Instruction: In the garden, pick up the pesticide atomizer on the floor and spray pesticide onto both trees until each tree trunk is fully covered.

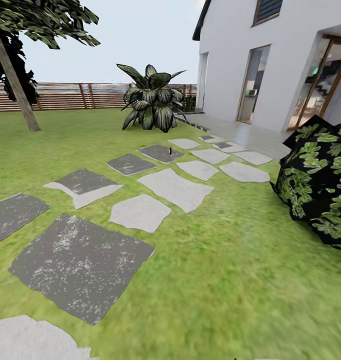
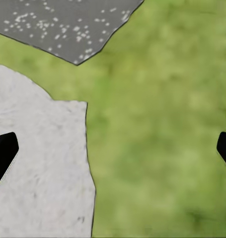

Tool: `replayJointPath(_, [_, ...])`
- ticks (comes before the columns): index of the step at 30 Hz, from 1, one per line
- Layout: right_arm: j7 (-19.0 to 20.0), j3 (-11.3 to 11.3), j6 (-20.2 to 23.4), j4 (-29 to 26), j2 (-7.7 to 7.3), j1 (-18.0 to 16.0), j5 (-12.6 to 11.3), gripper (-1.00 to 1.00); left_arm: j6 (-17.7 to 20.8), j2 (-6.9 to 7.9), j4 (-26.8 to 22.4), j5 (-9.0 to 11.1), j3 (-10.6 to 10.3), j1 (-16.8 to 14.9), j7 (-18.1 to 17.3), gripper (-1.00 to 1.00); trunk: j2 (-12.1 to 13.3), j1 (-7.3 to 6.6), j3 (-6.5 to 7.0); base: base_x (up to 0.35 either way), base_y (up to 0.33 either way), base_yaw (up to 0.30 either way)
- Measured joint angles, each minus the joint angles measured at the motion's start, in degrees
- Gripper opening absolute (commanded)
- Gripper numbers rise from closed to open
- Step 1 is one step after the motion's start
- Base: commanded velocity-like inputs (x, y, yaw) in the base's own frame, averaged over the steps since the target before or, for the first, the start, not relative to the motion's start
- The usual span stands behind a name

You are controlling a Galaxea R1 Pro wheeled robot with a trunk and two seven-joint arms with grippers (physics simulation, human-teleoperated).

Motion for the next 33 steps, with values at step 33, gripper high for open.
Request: replayJointPath(33, [0.0,0.0,0.0,0.0,0.00,0.0,0.0,1.00,0.0,0.00,0.0,0.0,0.0,0.0,0.0,1.00,0.0,0.00,0.00,0.325,-0.075,0.000])
